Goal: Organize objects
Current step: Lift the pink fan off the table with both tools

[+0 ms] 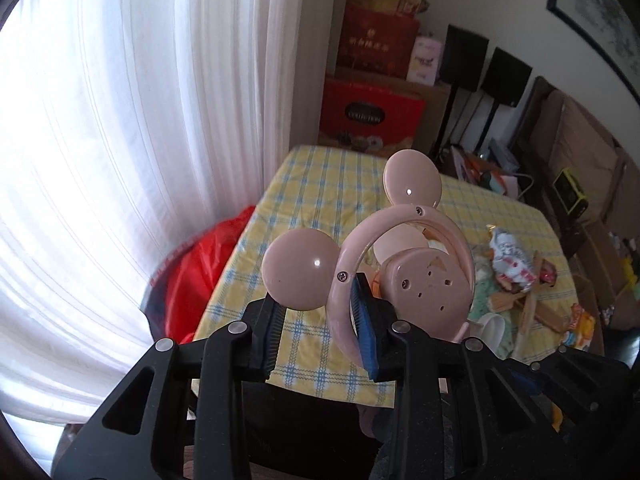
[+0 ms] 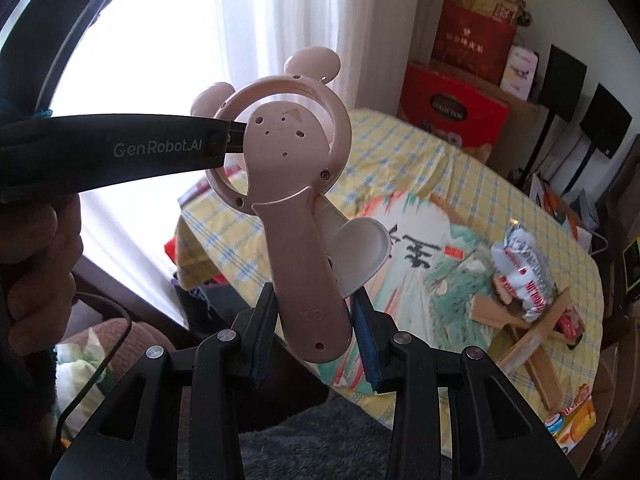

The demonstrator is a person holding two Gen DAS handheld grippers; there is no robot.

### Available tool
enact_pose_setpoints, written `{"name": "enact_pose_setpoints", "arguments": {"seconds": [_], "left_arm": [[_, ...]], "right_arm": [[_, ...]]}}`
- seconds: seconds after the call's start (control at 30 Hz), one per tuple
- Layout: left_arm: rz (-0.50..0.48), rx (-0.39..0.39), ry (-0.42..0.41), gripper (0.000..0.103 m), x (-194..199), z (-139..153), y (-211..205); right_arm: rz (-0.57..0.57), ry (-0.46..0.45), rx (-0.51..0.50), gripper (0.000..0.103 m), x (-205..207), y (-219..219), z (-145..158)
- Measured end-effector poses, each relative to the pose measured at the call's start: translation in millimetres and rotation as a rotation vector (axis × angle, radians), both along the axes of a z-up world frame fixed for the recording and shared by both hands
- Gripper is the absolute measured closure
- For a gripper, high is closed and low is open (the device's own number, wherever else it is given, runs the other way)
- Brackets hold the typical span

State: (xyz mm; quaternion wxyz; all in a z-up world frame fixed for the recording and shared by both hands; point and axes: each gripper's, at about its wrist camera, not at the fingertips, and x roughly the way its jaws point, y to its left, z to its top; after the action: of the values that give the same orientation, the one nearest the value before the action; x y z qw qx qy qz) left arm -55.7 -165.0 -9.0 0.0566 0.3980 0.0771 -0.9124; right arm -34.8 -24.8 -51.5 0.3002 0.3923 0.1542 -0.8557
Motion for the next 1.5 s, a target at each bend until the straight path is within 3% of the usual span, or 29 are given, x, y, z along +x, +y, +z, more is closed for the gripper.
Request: {"name": "enact_pose_setpoints", "arguments": {"seconds": [0.2, 0.67, 1.0, 1.5], "left_arm": [[-0.048, -0.016, 0.039, 0.086, 3.7, 22.4, 23.9], [-0.095, -0.016, 0.063, 0.088, -8.3, 35.5, 48.9], [-0.119, -0.063, 0.158, 0.088, 3.9, 68.7, 67.6], [-0.199, -0.041, 0.303, 0.089, 18.4, 124.7, 89.8]], "right_arm": [[-0.024, 0.023, -0.038, 0.066, 5.3, 13.1, 13.5], [-0.089, 0.049, -0.083, 0.066, 2.1, 42.2, 30.2], [-0.109, 0.106, -0.11, 0.066, 7.0, 58.4, 58.0], [-0.165, 0.219, -0.143, 0.066, 20.5, 84.9, 109.7]]}}
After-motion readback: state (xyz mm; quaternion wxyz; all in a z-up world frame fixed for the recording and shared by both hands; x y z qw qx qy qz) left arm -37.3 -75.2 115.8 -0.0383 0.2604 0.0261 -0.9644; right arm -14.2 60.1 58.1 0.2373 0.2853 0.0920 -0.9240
